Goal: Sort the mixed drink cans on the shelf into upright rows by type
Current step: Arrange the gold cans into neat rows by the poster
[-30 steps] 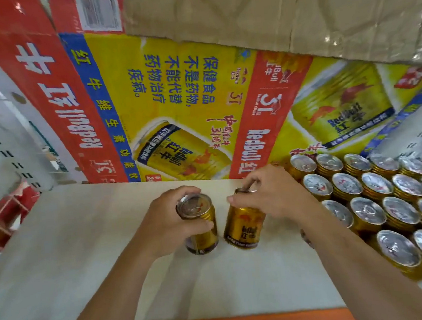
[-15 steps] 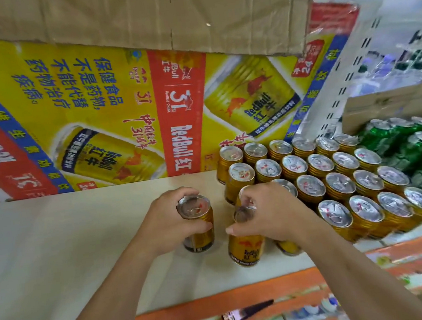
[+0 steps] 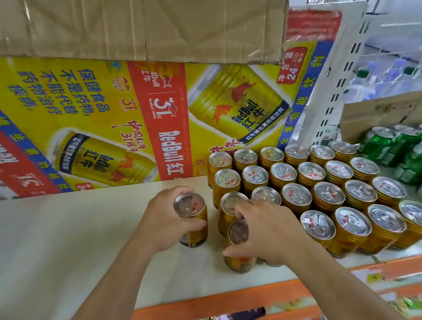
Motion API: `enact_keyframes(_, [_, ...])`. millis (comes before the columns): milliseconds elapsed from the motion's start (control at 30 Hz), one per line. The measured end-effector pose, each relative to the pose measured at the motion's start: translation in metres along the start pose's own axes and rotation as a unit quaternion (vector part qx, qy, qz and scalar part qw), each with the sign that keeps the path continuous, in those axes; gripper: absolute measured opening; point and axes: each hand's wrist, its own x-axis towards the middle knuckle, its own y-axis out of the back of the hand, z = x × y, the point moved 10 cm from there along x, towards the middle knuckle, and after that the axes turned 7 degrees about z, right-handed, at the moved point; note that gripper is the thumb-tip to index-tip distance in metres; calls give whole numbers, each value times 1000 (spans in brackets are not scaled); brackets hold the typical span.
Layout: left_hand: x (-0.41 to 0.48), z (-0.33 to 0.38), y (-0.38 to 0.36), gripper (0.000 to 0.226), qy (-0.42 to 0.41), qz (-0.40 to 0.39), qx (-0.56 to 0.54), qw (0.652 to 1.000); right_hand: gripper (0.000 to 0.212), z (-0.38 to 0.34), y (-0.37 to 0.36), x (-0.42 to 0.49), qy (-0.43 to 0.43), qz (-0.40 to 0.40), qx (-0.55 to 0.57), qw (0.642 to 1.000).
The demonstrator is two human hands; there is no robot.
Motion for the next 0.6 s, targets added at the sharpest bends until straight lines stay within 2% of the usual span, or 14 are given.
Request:
enact_keyframes(200, [10, 3, -3, 65, -13, 21, 17, 1000, 78, 10, -1, -1, -11, -24, -10, 1000])
enact_keyframes(267, [17, 3, -5, 65, -17, 31, 26, 999, 76, 18, 6, 1, -30, 20, 12, 999])
enact_keyframes(367, [34, 5, -5, 67, -13, 48, 44, 998, 59, 27, 22, 8, -39, 115, 36, 992])
enact_keyframes(467, [54, 10, -4, 70, -20, 61, 62, 996, 55, 35, 18, 21, -46, 110, 42, 992])
enact_keyframes(600, [80, 16, -8, 72, -24, 38, 105, 993, 58, 39, 5, 40, -49, 78, 35, 995])
